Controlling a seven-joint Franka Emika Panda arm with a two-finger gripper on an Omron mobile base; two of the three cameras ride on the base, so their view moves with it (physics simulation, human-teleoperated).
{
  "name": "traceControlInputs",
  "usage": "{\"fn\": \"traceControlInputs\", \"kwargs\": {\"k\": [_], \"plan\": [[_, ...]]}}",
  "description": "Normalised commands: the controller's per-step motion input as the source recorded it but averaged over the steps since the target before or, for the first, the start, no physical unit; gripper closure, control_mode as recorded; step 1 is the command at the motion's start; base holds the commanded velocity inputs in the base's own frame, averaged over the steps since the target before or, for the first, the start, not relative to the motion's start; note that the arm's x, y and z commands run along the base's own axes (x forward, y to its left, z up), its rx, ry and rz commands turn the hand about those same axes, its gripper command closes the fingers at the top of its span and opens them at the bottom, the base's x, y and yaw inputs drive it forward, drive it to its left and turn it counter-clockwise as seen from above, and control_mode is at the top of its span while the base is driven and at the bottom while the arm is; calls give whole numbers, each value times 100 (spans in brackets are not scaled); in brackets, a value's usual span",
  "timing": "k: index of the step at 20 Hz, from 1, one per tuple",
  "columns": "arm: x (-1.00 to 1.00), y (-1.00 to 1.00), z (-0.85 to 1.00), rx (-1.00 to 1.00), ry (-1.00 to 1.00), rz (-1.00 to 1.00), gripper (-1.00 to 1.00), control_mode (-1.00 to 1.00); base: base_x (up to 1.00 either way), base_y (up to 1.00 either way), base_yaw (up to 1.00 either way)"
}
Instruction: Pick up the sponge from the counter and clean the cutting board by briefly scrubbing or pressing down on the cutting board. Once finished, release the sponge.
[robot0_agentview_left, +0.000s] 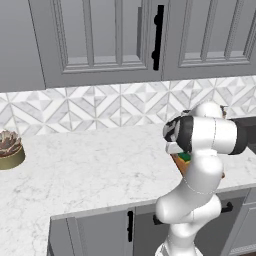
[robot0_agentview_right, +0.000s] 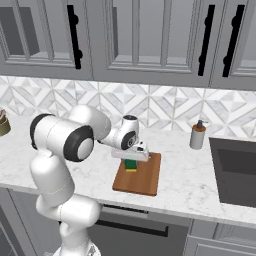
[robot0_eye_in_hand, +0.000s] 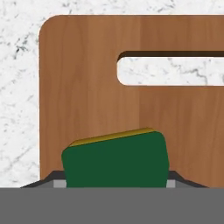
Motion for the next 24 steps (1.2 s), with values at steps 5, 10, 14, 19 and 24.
{"fn": "traceControlInputs", "kwargs": {"k": [5, 10, 14, 19, 24], "plan": [[-66, 0, -30, 6, 0, 0, 100, -100, 0, 0, 0], [-81, 0, -20, 12, 0, 0, 100, -100, 0, 0, 0], [-81, 0, -28, 10, 0, 0, 100, -100, 0, 0, 0], [-66, 0, -32, 5, 0, 0, 100, -100, 0, 0, 0], [-42, -2, -36, 0, -3, 0, 100, -100, 0, 0, 0]]}}
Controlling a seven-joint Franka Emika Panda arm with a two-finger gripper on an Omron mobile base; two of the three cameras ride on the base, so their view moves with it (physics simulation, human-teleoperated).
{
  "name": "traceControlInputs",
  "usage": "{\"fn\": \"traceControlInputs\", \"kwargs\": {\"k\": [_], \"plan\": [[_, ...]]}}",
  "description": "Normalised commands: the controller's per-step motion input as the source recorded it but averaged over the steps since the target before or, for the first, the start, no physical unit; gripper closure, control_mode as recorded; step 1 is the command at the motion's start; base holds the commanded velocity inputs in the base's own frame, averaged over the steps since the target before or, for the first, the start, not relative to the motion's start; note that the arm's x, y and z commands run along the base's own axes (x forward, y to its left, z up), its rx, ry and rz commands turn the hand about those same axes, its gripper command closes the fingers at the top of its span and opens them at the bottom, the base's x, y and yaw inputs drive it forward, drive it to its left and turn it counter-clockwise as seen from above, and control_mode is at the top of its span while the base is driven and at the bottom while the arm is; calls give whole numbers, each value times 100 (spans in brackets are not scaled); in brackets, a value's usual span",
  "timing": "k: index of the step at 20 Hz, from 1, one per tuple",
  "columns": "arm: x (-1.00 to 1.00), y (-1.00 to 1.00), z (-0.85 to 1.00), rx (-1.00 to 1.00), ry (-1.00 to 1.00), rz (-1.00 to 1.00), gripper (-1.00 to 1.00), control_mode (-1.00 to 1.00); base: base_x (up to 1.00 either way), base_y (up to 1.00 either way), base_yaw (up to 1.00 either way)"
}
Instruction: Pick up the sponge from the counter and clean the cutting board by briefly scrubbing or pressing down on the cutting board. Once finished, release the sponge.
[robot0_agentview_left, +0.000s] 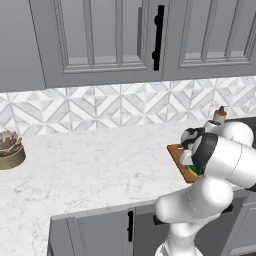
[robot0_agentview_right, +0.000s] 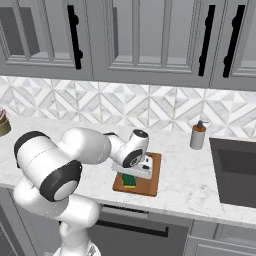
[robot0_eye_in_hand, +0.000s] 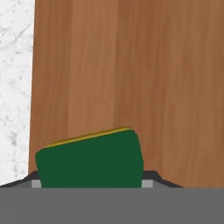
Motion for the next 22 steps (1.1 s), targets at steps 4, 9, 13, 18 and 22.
{"fn": "traceControlInputs", "kwargs": {"k": [4, 9, 13, 18, 22], "plan": [[0, -27, -22, -1, -10, 0, 100, -100, 0, 0, 0], [0, -25, -15, 0, -10, 0, 100, -100, 0, 0, 0], [0, -22, -8, 0, -8, 0, 100, -100, 0, 0, 0], [-12, -26, -2, -1, -10, 0, 100, -100, 0, 0, 0], [-5, -28, -1, -7, -10, 0, 100, -100, 0, 0, 0]]}}
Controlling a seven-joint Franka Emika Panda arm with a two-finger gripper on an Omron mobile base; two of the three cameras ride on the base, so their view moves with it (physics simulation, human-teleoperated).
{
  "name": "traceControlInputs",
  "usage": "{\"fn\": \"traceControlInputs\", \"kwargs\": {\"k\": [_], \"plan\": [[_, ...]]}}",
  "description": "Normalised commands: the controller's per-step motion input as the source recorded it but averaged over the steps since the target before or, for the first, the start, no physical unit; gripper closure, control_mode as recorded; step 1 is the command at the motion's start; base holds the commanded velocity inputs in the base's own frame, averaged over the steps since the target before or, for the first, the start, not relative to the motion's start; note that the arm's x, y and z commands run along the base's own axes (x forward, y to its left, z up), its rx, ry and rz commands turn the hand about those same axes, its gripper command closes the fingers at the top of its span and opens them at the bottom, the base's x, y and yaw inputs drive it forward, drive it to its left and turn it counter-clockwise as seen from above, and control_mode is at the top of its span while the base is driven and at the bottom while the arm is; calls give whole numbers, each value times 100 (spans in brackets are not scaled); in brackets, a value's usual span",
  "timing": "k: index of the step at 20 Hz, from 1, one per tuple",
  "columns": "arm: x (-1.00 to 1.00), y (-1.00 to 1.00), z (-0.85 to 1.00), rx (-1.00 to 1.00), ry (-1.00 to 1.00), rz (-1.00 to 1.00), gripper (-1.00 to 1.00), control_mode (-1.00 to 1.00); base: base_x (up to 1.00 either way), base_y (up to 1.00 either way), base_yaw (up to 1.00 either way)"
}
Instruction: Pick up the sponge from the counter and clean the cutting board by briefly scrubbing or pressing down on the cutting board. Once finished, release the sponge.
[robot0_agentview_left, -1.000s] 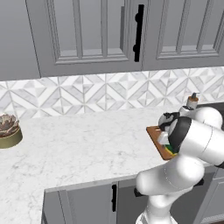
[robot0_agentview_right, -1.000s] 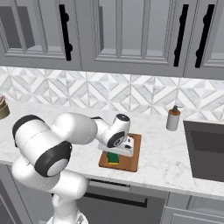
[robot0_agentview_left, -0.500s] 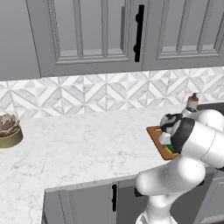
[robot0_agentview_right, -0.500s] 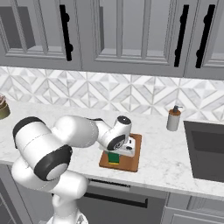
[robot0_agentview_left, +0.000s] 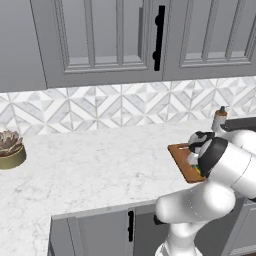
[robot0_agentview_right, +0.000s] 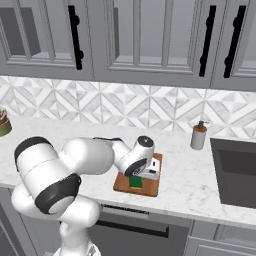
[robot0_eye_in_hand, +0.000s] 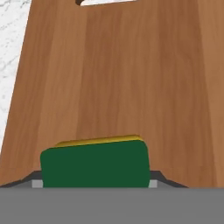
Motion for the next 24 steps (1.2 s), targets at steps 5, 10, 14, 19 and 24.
{"fn": "traceControlInputs", "kwargs": {"k": [5, 10, 14, 19, 24], "plan": [[12, -6, -11, -5, -4, 0, 100, -100, 0, 0, 0], [41, 0, -12, 1, -2, 0, 100, -100, 0, 0, 0], [36, 0, -6, 9, -7, 0, 100, -100, 0, 0, 0], [41, 0, 0, 9, -10, 0, 100, -100, 0, 0, 0], [57, 0, 0, 3, -7, 0, 100, -100, 0, 0, 0]]}}
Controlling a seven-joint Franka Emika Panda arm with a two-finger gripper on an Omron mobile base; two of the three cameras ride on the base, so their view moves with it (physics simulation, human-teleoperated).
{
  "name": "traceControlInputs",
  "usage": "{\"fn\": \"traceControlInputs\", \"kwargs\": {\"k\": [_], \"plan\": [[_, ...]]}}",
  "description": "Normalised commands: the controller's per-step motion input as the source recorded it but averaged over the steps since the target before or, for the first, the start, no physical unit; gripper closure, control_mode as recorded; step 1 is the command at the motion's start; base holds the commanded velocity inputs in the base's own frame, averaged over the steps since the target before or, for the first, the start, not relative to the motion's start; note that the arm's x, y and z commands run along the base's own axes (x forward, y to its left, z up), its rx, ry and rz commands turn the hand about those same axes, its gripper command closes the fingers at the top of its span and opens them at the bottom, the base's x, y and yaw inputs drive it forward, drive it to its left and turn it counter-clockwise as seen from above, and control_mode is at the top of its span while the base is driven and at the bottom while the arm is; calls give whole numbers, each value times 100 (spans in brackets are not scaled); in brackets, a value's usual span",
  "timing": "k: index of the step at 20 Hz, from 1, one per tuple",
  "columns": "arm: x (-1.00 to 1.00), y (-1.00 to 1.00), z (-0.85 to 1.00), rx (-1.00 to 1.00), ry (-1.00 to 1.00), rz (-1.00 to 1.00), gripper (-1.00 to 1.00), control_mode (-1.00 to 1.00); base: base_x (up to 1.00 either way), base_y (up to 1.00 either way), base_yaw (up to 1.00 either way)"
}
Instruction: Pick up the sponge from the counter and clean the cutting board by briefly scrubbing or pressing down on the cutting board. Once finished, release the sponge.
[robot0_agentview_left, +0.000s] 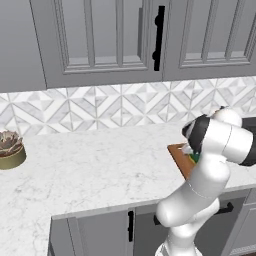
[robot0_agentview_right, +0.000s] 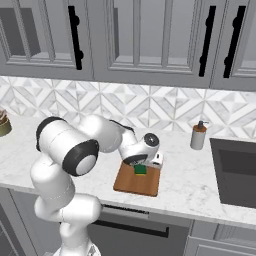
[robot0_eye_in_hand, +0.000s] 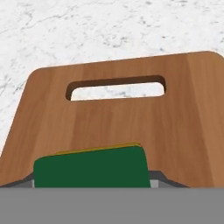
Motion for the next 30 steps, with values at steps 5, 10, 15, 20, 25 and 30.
{"fn": "traceControlInputs", "kwargs": {"k": [5, 10, 15, 20, 25, 30], "plan": [[25, -1, 0, 0, 0, 0, 100, -100, 0, 0, 0], [1, -29, 0, 0, 0, 0, 100, -100, 0, 0, 0], [0, -47, 0, 0, 0, 0, 100, -100, 0, 0, 0], [-12, -38, 0, 1, 0, 0, 100, -100, 0, 0, 0], [-86, -2, -10, 6, 3, 0, 100, -100, 0, 0, 0], [-100, 0, -20, 8, 5, 0, 100, -100, 0, 0, 0]]}}
